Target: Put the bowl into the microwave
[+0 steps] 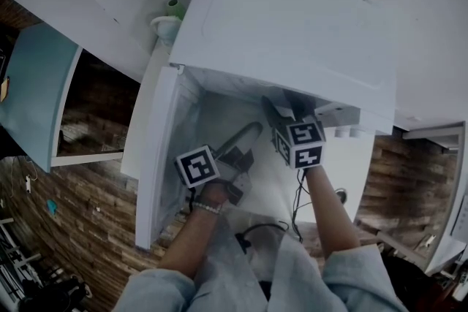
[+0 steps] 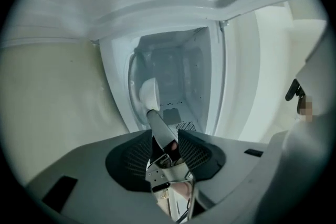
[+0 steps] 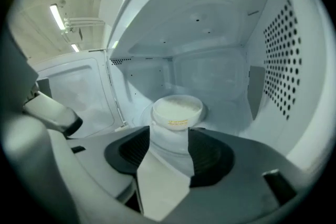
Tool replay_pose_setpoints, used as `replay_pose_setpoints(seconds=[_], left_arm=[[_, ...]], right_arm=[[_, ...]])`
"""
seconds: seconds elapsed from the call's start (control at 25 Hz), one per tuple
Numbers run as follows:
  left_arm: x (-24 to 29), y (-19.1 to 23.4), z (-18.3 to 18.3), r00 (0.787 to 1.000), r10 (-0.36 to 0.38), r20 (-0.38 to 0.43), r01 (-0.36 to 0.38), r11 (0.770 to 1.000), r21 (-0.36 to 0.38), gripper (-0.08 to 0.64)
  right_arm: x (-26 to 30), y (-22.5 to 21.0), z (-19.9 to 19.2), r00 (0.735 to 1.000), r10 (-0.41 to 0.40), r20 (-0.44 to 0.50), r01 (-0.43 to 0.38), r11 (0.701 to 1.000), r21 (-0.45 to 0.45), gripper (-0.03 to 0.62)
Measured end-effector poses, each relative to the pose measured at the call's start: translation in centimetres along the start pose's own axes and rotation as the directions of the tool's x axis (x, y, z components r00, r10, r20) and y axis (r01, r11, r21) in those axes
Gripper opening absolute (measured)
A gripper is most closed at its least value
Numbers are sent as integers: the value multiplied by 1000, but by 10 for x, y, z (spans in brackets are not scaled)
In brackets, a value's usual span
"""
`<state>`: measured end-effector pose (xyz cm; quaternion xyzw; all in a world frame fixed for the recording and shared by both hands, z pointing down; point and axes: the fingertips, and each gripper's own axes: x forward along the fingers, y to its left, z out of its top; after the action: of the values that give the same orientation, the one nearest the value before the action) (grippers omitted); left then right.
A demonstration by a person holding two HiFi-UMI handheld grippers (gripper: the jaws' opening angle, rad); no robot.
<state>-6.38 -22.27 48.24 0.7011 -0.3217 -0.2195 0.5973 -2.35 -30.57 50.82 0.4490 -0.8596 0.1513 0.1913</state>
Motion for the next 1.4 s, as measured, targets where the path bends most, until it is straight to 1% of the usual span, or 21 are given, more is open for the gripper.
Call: replay_pose_setpoints(seconds=[0.12, 0.2, 0.24, 0.32, 0.4, 0.48, 0.64, 0.76, 0.88, 0.96, 1.08, 1.28, 1.32, 1.4], left_arm=[[0, -13, -3, 1000, -10, -1, 10, 998, 63, 117], [0, -19, -5, 1000, -1, 5, 1, 994, 105, 75], [0, -23, -6, 1000, 0, 12, -2, 992, 123, 65], [-2, -34, -5, 1000, -2, 31, -3, 986, 165, -8], [-4, -45, -3, 999, -10, 45, 1, 978, 211, -8], [-6, -53, -3, 999, -16, 48, 3, 966, 258, -8], [-6, -78, -9, 999, -41, 20, 31, 935, 353, -3], [-7, -90, -15, 999, -39, -14, 41, 897, 441, -3], [-11, -100, -21, 1000, -7, -22, 17, 853, 522, -3], [-15, -107, -23, 1000, 17, -15, -5, 814, 580, -3], [-19, -118, -30, 999, 41, -20, -17, 749, 662, -3], [-31, -133, -44, 996, 85, -30, -33, 656, 754, -2], [-34, -135, -46, 996, 89, -26, -37, 643, 765, -2], [-37, -140, -48, 996, 89, -16, -43, 624, 781, -2]], right_arm=[[-17, 4, -2, 1000, 15, 13, -15, 1000, 7, 196], [-29, 6, -1, 999, 23, 25, -24, 1000, 3, 150], [-36, 7, 0, 999, 31, 31, -31, 1000, -6, 125], [-49, 11, 3, 998, 51, 39, -50, 998, -31, 87], [-61, 13, 10, 997, 64, 52, -62, 997, -53, 58], [-75, 14, 18, 995, 63, 75, -58, 996, -68, 7], [-101, 15, 37, 991, 38, 130, -28, 997, -75, 5], [-120, 17, 45, 987, 43, 152, -37, 998, -43, 3], [-138, 20, 49, 982, 60, 178, -62, 998, 6, 3], [-149, 22, 49, 980, 74, 187, -81, 996, 34, 3], [-164, 23, 50, 976, 80, 204, -100, 991, 87, 3], [-181, 24, 51, 970, 83, 228, -111, 988, 112, 3], [-182, 23, 49, 970, 86, 226, -114, 987, 113, 3], [-185, 22, 46, 972, 91, 218, -118, 986, 115, 3]])
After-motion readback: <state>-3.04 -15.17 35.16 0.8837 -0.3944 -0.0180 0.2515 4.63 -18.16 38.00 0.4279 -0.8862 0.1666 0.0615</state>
